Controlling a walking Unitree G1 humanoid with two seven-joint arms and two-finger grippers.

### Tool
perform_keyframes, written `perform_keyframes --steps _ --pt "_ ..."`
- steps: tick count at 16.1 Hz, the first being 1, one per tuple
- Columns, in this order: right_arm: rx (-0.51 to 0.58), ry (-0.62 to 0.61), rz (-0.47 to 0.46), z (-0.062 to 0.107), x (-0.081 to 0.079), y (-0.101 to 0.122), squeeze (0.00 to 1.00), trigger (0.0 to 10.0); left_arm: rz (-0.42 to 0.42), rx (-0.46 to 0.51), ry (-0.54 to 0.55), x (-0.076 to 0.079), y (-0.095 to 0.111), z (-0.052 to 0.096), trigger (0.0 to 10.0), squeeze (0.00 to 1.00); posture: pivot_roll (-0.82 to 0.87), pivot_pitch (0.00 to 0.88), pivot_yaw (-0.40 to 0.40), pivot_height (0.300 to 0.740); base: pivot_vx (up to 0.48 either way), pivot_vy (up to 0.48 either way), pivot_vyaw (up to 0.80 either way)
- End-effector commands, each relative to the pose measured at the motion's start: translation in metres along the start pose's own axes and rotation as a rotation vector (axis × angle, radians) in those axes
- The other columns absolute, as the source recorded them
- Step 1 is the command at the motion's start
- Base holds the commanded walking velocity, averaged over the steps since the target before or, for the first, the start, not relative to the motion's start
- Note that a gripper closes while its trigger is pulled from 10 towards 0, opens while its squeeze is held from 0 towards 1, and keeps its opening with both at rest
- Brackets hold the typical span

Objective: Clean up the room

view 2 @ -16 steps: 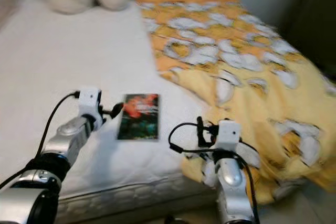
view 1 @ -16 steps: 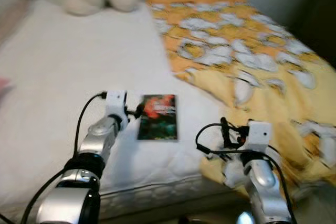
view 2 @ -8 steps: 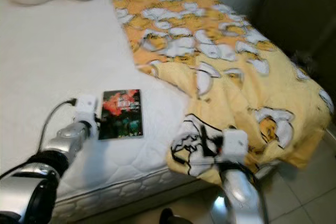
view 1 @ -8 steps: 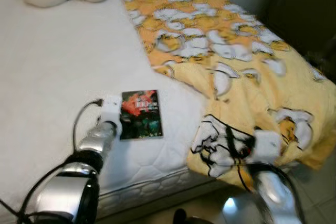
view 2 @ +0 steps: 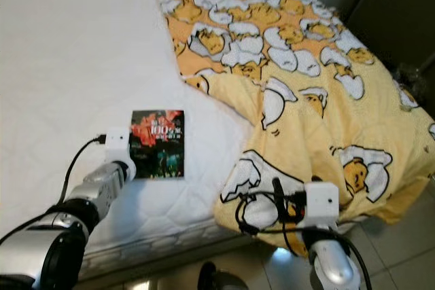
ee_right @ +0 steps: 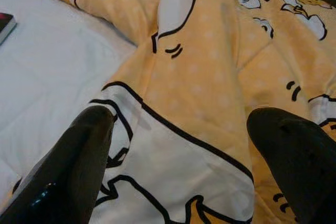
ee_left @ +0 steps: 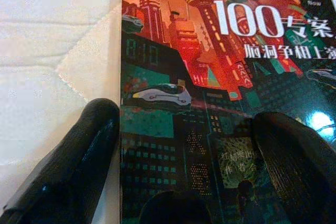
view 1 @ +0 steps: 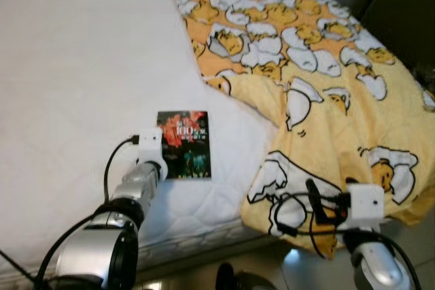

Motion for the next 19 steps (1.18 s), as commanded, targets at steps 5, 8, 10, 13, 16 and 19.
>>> perform_keyframes --steps 5,8,10,13,16,19 --pt "0.028 -0.01 0.002 -0.003 0.001 0.014 0.0 10.0 -0.02 -0.051 0.06 0.003 -0.007 -0.001 0.0 0.0 -0.21 0.131 -0.111 0.74 0.0 0.0 0.0" --pt "0.025 -0.01 -0.016 -0.005 -0.004 0.011 0.0 10.0 0.261 -0.016 0.01 0.013 -0.001 -0.002 0.0 0.0 -0.19 0.124 -0.095 0.74 0.0 0.0 0.0" --pt "0.023 -0.008 -0.027 -0.008 -0.007 0.01 0.0 10.0 0.38 0.026 -0.023 0.015 0.005 -0.002 0.0 0.0 -0.18 0.117 -0.084 0.74 0.0 0.0 0.0" --pt "0.025 -0.013 -0.043 -0.016 -0.009 0.007 0.0 10.0 0.29 0.053 -0.068 0.013 0.001 0.0 0.0 0.0 -0.15 0.094 -0.065 0.74 0.0 0.0 0.0" --pt "0.021 -0.008 -0.052 -0.017 -0.013 0.003 0.0 10.0 0.095 0.032 -0.13 0.022 -0.007 0.002 0.0 0.0 -0.14 0.088 -0.06 0.74 0.0 0.0 0.0" --pt "0.016 -0.008 -0.068 -0.018 -0.019 -0.004 0.0 10.0 0.109 -0.006 -0.188 0.029 -0.018 0.004 0.0 0.0 -0.12 0.087 -0.04 0.74 0.0 0.0 0.0"
Point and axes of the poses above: a point about 5 cm out from each wrist's last joint towards the gripper, its own z axis pointing back from the gripper into the wrist, its own y axis along the axis of the wrist's last joint, x = y × z, the point moved 5 cm from there along -z, pointing out of the wrist towards the gripper, and after that the axes turned 14 degrees about -z, right-handed, at the moved point
